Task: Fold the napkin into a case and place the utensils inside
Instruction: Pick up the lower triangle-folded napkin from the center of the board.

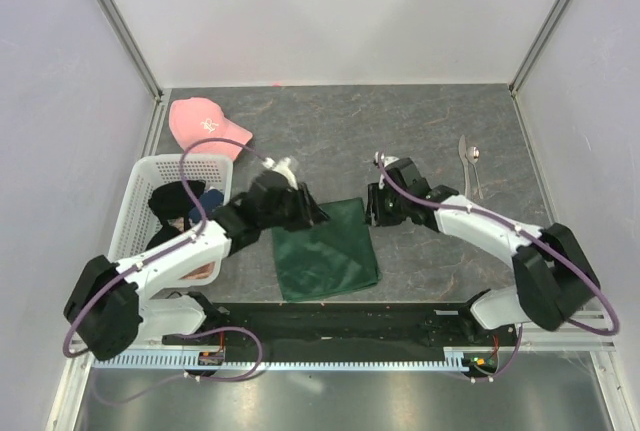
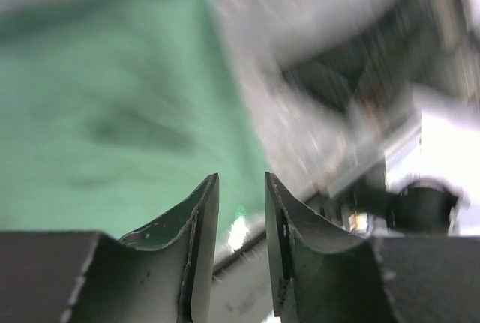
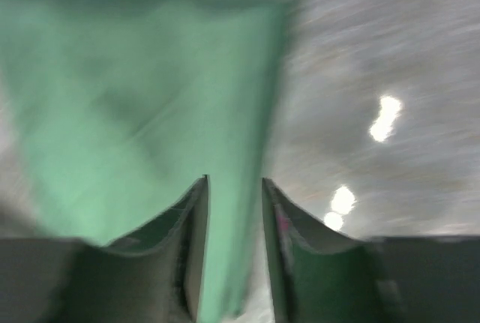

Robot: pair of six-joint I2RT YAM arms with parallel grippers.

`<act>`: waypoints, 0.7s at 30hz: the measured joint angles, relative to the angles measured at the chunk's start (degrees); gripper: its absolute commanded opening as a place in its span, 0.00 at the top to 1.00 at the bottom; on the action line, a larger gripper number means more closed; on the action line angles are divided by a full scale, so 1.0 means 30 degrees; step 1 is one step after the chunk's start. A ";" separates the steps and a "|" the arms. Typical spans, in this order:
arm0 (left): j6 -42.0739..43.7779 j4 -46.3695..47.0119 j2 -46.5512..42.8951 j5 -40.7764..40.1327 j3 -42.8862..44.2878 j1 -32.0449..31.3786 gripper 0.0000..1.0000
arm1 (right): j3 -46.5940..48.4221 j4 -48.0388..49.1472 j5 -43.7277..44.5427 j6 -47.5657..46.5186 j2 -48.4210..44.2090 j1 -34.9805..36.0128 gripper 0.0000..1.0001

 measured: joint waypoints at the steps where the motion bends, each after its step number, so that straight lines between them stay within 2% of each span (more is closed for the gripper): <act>1: 0.0124 -0.0058 -0.0262 0.0357 -0.0255 0.1333 0.64 | -0.0350 0.0066 -0.0299 0.0277 -0.0590 0.0648 0.70; 4: 0.0583 -0.0393 0.0102 0.0976 -0.0554 0.4386 0.66 | -0.1982 0.0801 -0.1902 0.1180 -0.1887 0.2266 0.83; 7: 0.1151 -0.0874 0.1566 0.1486 -0.0291 0.5909 0.71 | -0.4080 0.1326 -0.2863 0.2011 -0.2368 0.2441 0.87; 14: 0.1778 -0.1727 0.4204 0.1763 0.0226 0.7053 0.74 | -0.6513 0.1851 -0.3286 0.3031 -0.2943 0.2331 0.89; 21: 0.2419 -0.2390 0.3781 0.1115 0.0262 0.7227 0.73 | -0.6958 0.1872 -0.2178 0.3614 -0.3840 0.2324 0.87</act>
